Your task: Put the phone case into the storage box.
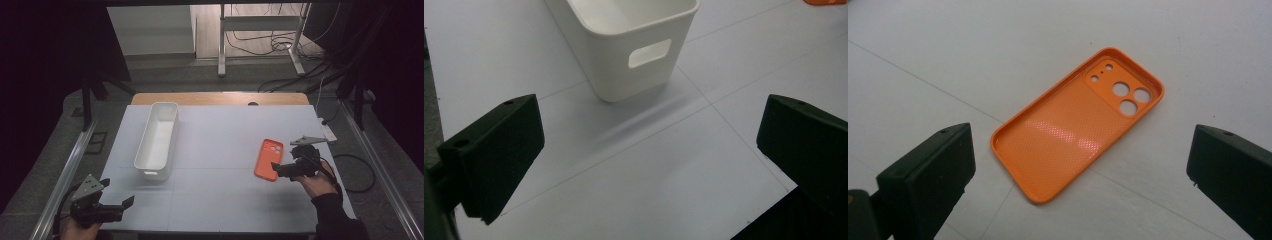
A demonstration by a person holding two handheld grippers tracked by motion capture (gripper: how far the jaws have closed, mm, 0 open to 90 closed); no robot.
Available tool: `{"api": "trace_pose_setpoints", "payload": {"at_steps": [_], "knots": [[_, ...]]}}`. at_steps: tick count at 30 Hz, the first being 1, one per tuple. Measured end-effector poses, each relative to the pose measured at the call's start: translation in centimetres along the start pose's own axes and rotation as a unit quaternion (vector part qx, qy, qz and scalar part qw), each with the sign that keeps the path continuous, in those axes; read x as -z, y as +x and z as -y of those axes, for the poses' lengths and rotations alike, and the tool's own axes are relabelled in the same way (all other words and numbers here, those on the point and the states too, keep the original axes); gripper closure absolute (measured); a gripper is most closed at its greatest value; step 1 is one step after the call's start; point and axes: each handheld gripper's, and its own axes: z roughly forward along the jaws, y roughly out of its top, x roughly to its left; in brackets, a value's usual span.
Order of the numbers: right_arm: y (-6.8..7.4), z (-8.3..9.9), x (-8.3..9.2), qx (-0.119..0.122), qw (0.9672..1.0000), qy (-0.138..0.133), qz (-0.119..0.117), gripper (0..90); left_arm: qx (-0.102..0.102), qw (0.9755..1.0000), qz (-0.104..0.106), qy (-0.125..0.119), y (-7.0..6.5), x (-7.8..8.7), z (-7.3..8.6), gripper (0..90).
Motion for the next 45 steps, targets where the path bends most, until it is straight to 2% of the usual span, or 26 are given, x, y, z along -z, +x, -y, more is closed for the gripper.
{"api": "trace_pose_setpoints", "payload": {"at_steps": [10,13,17,20,23,26,28,30,31,36,40,41,43,45], "knots": [[-0.2,-0.9,-1.4,0.017,0.9998,0.004,0.008,0.0,-0.001,1.0,0.0,0.0,0.0,0.0,0.0,0.0],[-0.3,-1.3,-2.0,0.02,0.9996,0.013,0.015,0.0,0.0,1.0,0.001,0.0,0.0,0.0,0.0,0.0],[-0.5,-1.5,-2.4,0.02,0.9994,0.022,0.016,0.0,0.0,1.0,0.001,0.0,0.0,0.0,0.0,0.0],[-0.8,-1.6,-2.8,0.006,0.9993,0.035,0.01,0.0,-0.001,1.0,0.001,0.001,0.0,0.0,0.0,0.0],[-0.9,-1.7,-3.1,0.005,0.9991,0.042,0.009,0.7,-0.001,1.0,0.001,0.001,0.0,0.0,0.0,0.0],[-0.9,-1.8,-3.2,0.003,0.999,0.044,0.005,10.5,-0.002,1.0,0.001,0.001,0.0,0.0,0.0,0.0],[-1.0,-1.9,-3.2,0.005,0.999,0.045,0.002,21.6,-0.002,1.0,0.002,0.002,0.0,0.0,0.0,0.0],[-1.0,-2.0,-3.2,0.005,0.9989,0.046,-0.002,24.7,-0.002,1.0,0.002,0.002,0.0,0.0,0.0,0.0],[-1.0,-2.1,-3.4,0.005,0.9988,0.048,-0.005,33.6,-0.002,1.0,0.002,0.002,0.0,0.0,0.0,0.0],[-1.2,-2.3,-3.5,0.011,0.9983,0.053,-0.019,54.4,-0.002,1.0,0.002,0.002,0.0,0.0,0.0,0.0],[-1.2,-2.4,-3.6,0.017,0.9982,0.053,-0.023,75.3,-0.003,1.0,0.001,0.002,0.0,0.0,0.0,0.0],[-1.2,-2.4,-3.6,0.017,0.9982,0.053,-0.023,75.3,-0.003,1.0,0.001,0.002,0.0,0.0,0.0,0.0],[-1.0,-2.4,-3.5,0.03,0.998,0.049,-0.026,89.0,-0.004,1.0,0.001,0.003,0.0,-0.1,0.0,0.0],[-0.9,-2.4,-3.4,0.036,0.998,0.047,-0.024,89.3,-0.004,1.0,0.001,0.003,0.0,-0.1,0.0,0.1]]}}
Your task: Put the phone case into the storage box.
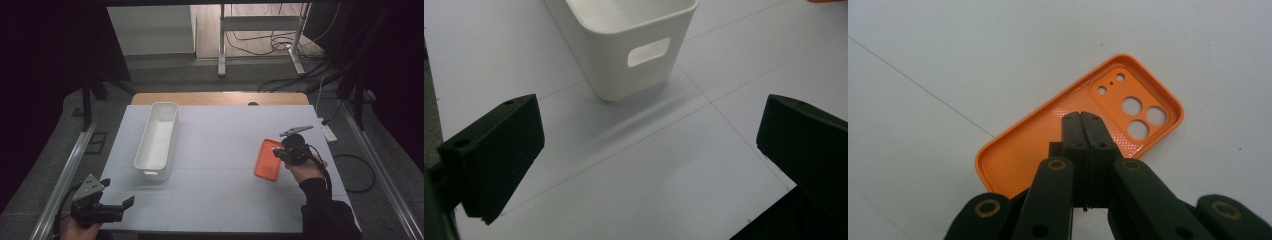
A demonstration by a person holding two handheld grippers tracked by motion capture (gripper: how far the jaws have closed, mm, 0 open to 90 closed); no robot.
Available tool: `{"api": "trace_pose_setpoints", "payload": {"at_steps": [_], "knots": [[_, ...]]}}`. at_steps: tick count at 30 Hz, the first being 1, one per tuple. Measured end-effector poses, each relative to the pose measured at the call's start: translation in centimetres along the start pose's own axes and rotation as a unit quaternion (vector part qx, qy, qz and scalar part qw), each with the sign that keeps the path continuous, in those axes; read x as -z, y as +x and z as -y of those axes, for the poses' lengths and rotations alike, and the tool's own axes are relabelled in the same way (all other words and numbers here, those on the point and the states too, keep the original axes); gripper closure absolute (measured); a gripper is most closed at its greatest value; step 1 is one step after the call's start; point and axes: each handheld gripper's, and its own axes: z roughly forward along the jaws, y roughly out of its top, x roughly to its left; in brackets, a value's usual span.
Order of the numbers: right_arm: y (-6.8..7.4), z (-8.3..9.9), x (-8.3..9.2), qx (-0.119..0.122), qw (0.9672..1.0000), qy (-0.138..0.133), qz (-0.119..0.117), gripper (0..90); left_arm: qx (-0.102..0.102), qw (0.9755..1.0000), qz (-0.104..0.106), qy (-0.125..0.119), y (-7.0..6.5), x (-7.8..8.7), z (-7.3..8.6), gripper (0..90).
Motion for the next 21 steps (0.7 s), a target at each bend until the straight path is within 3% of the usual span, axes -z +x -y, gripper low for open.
{"api": "trace_pose_setpoints", "payload": {"at_steps": [5,12,21], "knots": [[0.2,0.2,-0.4,0.004,0.9999,0.01,0.0,89.3,0.0,1.0,0.0,0.0,0.0,0.0,0.0,0.1],[0.2,0.9,-1.1,0.006,0.9996,0.021,-0.02,89.3,0.0,1.0,0.001,0.0,0.0,0.0,0.0,0.1],[0.1,1.8,-1.7,0.0,0.9991,0.038,-0.019,89.3,0.0,1.0,0.001,0.0,0.0,0.0,0.0,0.1]]}}
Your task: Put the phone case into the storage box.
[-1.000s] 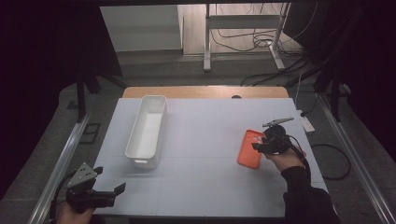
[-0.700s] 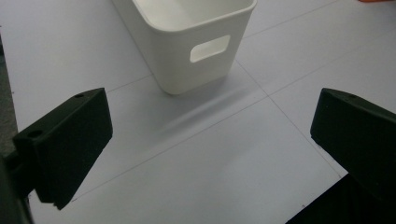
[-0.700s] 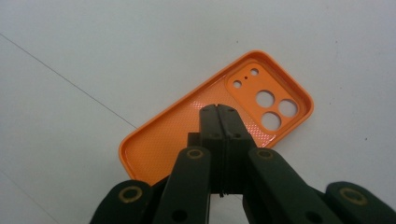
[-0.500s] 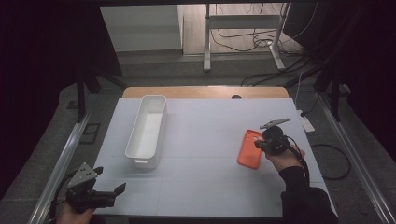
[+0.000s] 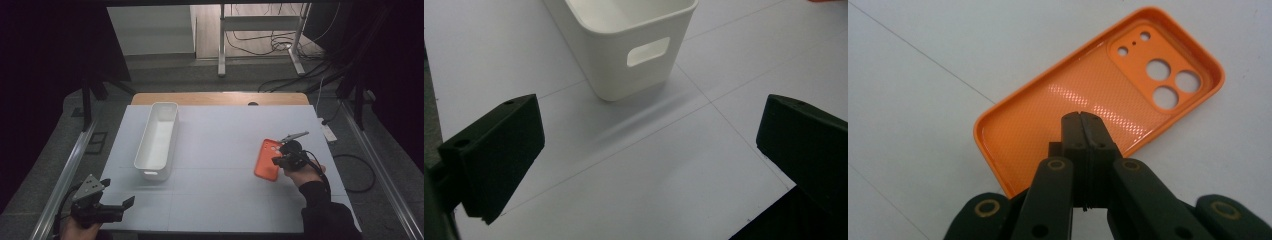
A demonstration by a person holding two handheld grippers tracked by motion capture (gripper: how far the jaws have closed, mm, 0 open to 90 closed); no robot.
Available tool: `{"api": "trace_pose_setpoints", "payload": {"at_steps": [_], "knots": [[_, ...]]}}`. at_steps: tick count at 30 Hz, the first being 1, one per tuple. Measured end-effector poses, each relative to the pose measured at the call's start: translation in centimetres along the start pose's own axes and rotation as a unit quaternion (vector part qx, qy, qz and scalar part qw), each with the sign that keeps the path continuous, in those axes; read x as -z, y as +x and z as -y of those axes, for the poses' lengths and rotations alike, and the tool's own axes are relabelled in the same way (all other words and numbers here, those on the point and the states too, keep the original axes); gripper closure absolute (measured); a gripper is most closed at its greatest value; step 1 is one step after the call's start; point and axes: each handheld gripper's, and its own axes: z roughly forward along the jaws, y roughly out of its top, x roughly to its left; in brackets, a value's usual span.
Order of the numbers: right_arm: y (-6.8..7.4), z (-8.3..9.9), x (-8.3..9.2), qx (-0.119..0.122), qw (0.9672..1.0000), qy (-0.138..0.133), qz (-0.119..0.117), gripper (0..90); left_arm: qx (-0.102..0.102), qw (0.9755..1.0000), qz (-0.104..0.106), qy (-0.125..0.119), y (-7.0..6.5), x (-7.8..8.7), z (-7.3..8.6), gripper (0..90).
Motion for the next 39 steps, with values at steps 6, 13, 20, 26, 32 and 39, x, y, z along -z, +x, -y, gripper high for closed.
{"api": "trace_pose_setpoints", "payload": {"at_steps": [6,13,20,26,32,39], "knots": [[0.2,0.6,-0.8,-0.001,0.9998,0.019,-0.002,89.3,-0.001,1.0,0.0,0.001,0.0,0.0,0.0,0.2],[0.6,0.7,-1.4,0.01,0.9994,0.033,-0.004,89.3,-0.001,1.0,0.0,0.001,0.0,0.0,0.0,0.3],[0.5,1.0,-1.7,0.007,0.999,0.044,-0.005,89.3,-0.001,1.0,-0.001,0.002,0.0,0.0,0.0,0.4],[-0.1,1.3,-1.6,-0.004,0.9985,0.055,-0.003,89.3,-0.001,1.0,-0.001,0.002,0.0,0.0,0.0,0.5],[-0.7,1.5,-1.3,-0.013,0.9983,0.057,0.002,89.3,-0.001,1.0,-0.001,0.002,0.0,0.0,0.0,0.5],[-1.7,1.8,-1.1,-0.026,0.998,0.057,-0.002,89.3,-0.001,1.0,-0.001,0.002,0.0,0.0,0.0,0.6]]}}
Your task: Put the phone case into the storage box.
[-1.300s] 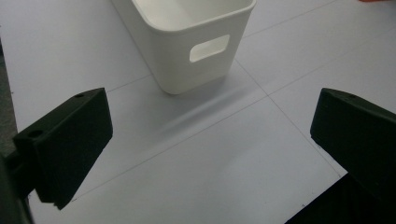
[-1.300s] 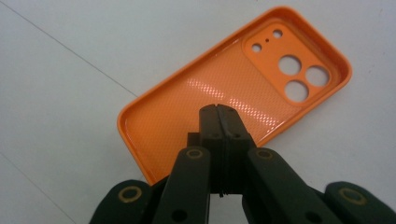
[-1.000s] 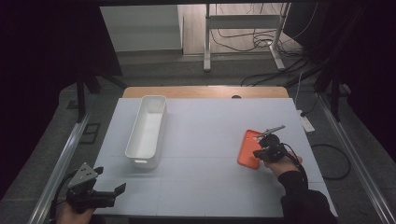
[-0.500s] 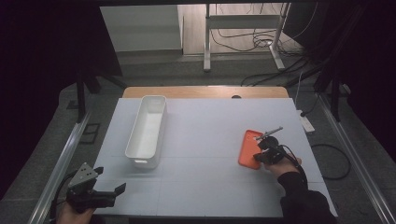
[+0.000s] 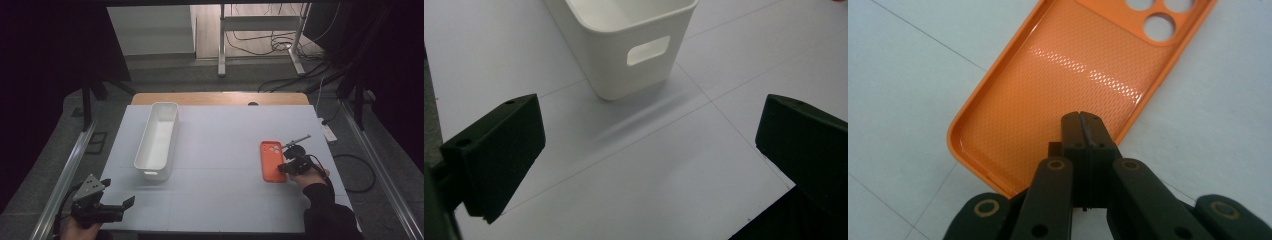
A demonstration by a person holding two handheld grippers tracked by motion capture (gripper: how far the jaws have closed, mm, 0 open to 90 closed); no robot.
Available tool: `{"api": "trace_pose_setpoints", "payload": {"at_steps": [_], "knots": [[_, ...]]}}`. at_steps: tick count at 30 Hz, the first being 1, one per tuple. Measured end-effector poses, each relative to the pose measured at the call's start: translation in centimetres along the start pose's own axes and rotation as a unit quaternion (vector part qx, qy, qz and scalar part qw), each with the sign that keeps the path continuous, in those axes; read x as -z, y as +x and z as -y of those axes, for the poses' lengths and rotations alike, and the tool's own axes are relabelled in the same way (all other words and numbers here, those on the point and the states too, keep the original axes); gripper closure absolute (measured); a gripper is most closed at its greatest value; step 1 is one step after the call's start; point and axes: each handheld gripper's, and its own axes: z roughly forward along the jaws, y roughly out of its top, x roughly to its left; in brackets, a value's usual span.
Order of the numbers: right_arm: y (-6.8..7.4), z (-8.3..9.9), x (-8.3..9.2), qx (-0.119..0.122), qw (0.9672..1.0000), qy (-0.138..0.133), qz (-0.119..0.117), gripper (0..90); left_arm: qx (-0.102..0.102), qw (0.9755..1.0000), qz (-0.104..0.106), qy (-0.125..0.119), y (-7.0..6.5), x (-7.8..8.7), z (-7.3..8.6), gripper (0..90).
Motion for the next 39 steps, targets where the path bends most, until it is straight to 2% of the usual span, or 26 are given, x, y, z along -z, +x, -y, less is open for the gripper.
{"api": "trace_pose_setpoints", "payload": {"at_steps": [22,28,33,36,39], "knots": [[-2.0,0.1,0.4,-0.011,0.9988,-0.001,0.047,89.3,-0.003,1.0,-0.002,0.003,-0.1,0.0,0.0,0.8],[-2.0,0.1,0.5,-0.013,0.9989,-0.002,0.045,89.3,-0.003,1.0,-0.002,0.003,-0.1,0.0,0.0,0.8],[-2.0,0.0,1.3,-0.02,0.9987,-0.028,0.036,89.2,-0.002,1.0,-0.002,0.002,0.0,0.0,0.0,0.7],[-1.8,0.0,2.0,-0.021,0.9979,-0.049,0.038,83.7,-0.003,1.0,-0.002,0.002,-0.1,0.0,0.0,0.8],[-1.7,0.0,2.5,-0.018,0.9971,-0.061,0.043,72.6,-0.003,1.0,-0.002,0.003,-0.1,0.0,0.0,0.8]]}}
